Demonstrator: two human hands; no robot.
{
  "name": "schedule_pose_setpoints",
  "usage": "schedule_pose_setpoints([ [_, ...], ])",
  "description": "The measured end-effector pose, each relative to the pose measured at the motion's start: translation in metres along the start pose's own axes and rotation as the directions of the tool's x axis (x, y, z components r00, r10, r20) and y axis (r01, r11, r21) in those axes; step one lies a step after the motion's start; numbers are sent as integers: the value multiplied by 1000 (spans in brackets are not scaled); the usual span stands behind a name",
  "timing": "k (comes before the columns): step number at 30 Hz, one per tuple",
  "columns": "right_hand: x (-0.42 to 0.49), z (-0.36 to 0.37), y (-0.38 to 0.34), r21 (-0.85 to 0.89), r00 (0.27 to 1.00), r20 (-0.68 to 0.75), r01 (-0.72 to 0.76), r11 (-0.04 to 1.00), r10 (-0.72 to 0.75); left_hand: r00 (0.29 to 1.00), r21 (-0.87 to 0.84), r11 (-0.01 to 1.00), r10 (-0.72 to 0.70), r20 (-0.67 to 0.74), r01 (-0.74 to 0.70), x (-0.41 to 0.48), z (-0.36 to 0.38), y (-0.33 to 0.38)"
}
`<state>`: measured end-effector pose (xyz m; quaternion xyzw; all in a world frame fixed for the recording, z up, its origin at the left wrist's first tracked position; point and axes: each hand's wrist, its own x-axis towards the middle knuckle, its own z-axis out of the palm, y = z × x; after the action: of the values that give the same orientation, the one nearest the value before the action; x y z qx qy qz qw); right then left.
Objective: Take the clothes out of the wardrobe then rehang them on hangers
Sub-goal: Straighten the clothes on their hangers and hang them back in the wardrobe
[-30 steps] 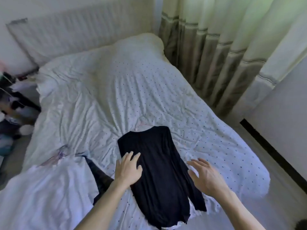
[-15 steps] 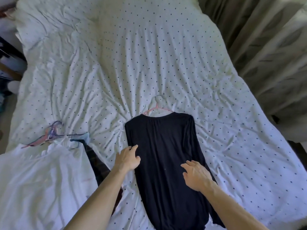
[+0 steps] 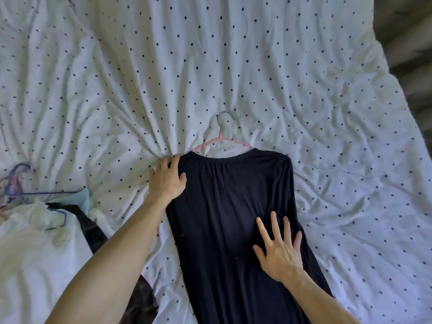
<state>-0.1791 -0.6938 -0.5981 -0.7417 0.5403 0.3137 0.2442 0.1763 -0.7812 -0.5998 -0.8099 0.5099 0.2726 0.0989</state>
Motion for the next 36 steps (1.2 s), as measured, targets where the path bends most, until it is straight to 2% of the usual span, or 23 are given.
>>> schedule_pose_setpoints([
  [3,3,4,-2,-4,999,32,-7,1000,7,998,-6,1000,19,-53,-19,11,2,0],
  [7,5,-12,-7,13,985,172,-20,1000,17,996,-46,997,63,-65,-66,0,-4,0],
  [9,4,-28,-8,71,968,251,-33,997,14,998,-104,993,56,-43,-60,-21,-5,1],
  [11,0,-54,-11,209,951,309,-84,974,15,997,-182,981,71,12,-68,-50,-3,1],
  [14,-11,-92,-15,435,952,305,-159,886,22,985,-328,944,76,158,-20,-106,-2,4],
  [17,-37,-116,-20,619,961,275,-192,761,19,976,-421,906,133,174,-49,-168,-5,19],
  [19,-62,-125,-25,743,967,253,-202,638,11,969,-463,882,181,165,-86,-207,-7,36],
  [22,-104,-128,-33,859,983,184,-171,482,21,944,-381,896,298,141,-226,-260,-10,64],
  [25,-146,-116,-29,875,990,55,-111,471,131,893,-292,886,419,167,-361,-303,-12,89],
  [27,-174,-104,-17,914,981,21,-97,395,193,852,-239,872,478,215,-428,-324,-14,102],
  [30,-221,-86,8,953,977,7,-70,294,211,764,-181,837,545,345,-516,-346,-19,124],
  [32,-254,-74,31,962,967,-34,-37,269,254,721,-126,809,573,390,-574,-355,-24,145],
  [36,-330,-48,84,951,915,-112,-15,310,389,641,-44,689,694,328,-723,-373,-36,203],
])
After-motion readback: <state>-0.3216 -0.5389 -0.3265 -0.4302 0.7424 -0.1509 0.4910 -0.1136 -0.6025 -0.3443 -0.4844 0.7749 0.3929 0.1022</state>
